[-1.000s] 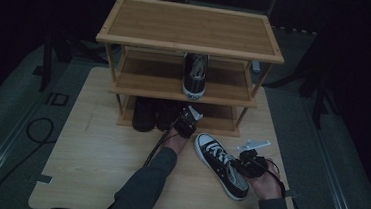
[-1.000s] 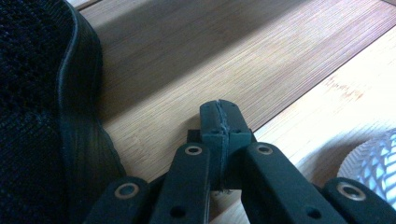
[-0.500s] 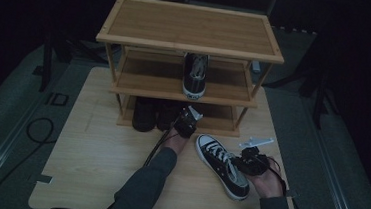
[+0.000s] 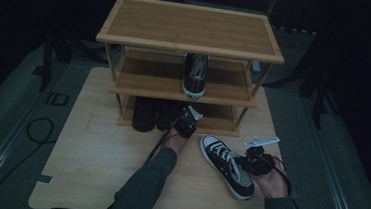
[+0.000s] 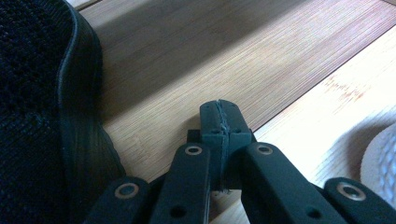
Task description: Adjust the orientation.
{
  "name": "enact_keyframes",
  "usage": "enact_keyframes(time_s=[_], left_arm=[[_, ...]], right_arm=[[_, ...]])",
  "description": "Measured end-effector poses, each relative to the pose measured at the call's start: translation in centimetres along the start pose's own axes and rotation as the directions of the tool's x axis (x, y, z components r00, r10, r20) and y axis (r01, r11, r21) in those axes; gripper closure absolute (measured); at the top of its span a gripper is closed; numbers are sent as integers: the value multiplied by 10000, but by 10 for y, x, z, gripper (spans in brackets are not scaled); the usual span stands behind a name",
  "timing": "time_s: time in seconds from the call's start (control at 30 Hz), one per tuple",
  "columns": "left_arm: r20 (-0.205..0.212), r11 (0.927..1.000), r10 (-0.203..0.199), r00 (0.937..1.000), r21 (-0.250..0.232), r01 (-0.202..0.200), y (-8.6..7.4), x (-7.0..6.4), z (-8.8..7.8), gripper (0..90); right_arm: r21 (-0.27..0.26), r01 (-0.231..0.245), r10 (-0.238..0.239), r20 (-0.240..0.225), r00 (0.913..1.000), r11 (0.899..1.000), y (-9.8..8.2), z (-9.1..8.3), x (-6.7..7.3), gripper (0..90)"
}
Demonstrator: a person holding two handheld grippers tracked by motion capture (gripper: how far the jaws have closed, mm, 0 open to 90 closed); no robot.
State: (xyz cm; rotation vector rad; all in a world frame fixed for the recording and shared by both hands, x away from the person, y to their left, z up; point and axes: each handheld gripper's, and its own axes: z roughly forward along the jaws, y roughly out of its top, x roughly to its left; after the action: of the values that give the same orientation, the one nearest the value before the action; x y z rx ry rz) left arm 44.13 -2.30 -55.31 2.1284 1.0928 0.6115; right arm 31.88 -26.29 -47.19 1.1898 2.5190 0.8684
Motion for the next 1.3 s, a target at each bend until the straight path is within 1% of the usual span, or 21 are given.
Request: enact_keyframes(time_s=[0.1,0.23,0.37,0.53,0.7,0.83,1.03,1.13,1.3], left_arm=[[-5,10000,-11,10000,2,11,0,0,0,900],[-9,10000,-6,10000,5,6,0,0,0,900],[-8,10000,-12,10000,5,12,0,0,0,900],[-6,10000,-15,10000,6,15,0,0,0,900],[-6,10000,-16,10000,5,16,0,0,0,900],[-4,10000,-17,10000,6,17,0,0,0,900],[-13,10000,-14,10000,6,14,0,0,0,900],[-6,10000,-13,10000,8,13,0,0,0,900],[-4,10000,-10,10000,4,10,0,0,0,900]], right_arm=[[-47,-34,34,53,10000,10000,1,-4,0,884],[-170,-20,20,2,10000,9999,3,-10,0,884],[-237,86,-86,3,10000,9997,7,-16,0,884],[-259,27,-27,24,10000,9997,12,-23,1,883],[-431,50,-50,-8,10000,9991,17,-29,0,884],[-457,154,-153,33,9999,9988,22,-36,1,884],[-636,388,-386,33,9992,9972,28,-45,-1,883],[-634,574,-570,75,9983,9963,32,-49,-3,883],[-692,658,-664,-68,9978,9954,36,-57,-7,884]])
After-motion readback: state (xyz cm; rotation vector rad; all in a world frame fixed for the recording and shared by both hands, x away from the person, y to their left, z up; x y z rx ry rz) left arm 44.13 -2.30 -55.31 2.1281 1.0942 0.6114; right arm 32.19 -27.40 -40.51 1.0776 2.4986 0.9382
